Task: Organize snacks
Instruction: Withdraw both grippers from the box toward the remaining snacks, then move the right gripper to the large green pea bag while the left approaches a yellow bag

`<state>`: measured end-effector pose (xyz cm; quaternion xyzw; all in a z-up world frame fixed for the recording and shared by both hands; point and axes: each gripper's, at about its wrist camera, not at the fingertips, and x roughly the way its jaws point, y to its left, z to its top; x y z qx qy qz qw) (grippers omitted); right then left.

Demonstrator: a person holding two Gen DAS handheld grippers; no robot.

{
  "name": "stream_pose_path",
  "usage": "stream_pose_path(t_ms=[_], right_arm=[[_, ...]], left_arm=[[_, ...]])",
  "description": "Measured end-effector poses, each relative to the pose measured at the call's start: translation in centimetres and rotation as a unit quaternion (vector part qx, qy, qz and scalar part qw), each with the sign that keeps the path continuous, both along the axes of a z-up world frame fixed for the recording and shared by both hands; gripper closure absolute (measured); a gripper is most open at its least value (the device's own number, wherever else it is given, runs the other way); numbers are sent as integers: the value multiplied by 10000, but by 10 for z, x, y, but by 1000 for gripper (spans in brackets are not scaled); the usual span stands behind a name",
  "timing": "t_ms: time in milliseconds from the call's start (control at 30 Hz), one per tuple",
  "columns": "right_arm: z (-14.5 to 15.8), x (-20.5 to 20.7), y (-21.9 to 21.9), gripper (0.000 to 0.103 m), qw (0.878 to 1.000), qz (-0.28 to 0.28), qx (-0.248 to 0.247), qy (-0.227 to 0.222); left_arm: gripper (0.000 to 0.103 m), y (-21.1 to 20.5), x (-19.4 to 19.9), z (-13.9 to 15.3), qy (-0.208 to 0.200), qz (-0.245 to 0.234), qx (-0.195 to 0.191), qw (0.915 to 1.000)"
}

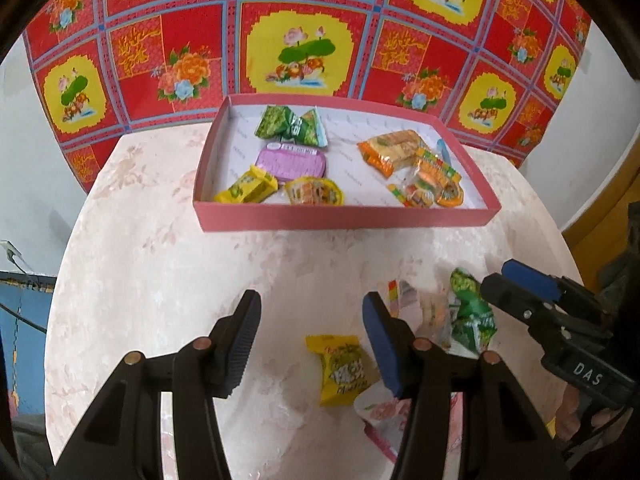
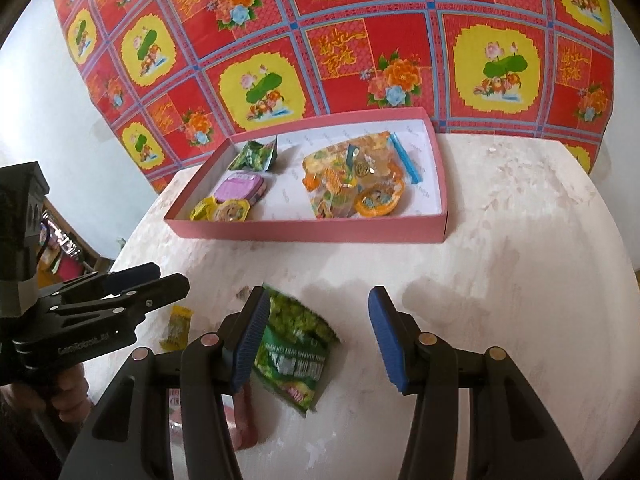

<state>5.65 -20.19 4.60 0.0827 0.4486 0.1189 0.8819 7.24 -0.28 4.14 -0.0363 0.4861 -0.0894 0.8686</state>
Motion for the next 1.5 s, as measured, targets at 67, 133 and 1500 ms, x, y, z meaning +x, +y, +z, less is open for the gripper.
stream_pose_path(t_ms=[67,133,1500], right_arm=[[0,-3,1,50,10000,19,-27,13],[-1,-7,2,50,10000,42,-44,21],[-19,-16,18,50,9995,181,172,169]], left_arm=[[47,1,-2,-1,9,11,-41,10000],[47,2,-5,-1,1,13,-88,10000],[62,-5,-32,-23,-318,-286,360,9984]])
